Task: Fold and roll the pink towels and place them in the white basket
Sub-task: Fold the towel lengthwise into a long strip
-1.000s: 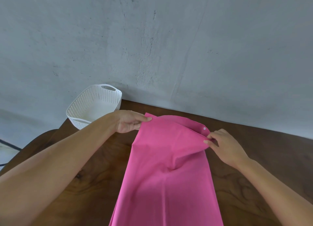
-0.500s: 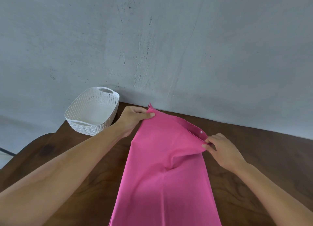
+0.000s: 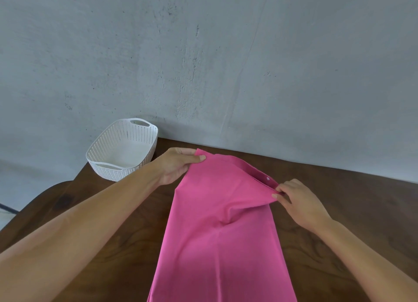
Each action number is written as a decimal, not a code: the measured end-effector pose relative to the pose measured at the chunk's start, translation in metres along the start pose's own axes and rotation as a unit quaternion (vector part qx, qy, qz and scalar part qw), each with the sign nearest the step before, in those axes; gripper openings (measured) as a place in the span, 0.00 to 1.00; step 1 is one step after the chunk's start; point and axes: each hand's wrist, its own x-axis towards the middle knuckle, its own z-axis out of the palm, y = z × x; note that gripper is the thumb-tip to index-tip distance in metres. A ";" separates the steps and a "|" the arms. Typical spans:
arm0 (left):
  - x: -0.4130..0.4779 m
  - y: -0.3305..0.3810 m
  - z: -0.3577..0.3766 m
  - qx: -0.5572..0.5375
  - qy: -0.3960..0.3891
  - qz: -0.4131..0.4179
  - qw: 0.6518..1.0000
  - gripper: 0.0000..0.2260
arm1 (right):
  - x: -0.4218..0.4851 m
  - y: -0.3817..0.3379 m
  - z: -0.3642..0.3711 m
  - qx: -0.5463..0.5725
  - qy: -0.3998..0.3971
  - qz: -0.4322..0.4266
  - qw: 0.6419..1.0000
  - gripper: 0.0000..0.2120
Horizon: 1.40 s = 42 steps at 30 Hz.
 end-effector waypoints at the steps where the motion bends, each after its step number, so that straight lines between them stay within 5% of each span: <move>1: -0.002 0.001 -0.001 0.004 0.004 -0.015 1.000 0.13 | -0.002 0.000 -0.001 -0.002 0.000 -0.001 1.000 0.08; 11: -0.028 -0.007 -0.009 0.009 -0.001 -0.101 0.995 0.15 | -0.026 -0.007 0.005 -0.019 0.012 -0.014 1.000 0.07; 16: -0.037 -0.016 -0.007 0.051 -0.035 -0.041 0.997 0.13 | -0.034 -0.006 0.013 -0.111 0.006 -0.009 0.994 0.07; 22: -0.048 -0.023 0.010 0.112 0.080 0.104 0.985 0.09 | -0.046 -0.006 0.011 -0.188 0.073 0.045 0.978 0.03; 31: -0.075 -0.020 0.042 0.177 0.218 0.266 0.922 0.04 | -0.078 0.003 -0.002 -0.066 0.113 0.009 0.991 0.07; 37: -0.118 -0.023 0.078 0.296 0.265 0.337 0.854 0.03 | -0.113 0.013 -0.015 -0.048 0.148 -0.025 0.988 0.18; 42: -0.161 -0.034 0.108 0.301 0.311 0.327 0.840 0.04 | -0.151 0.014 -0.028 -0.060 0.186 -0.052 0.979 0.11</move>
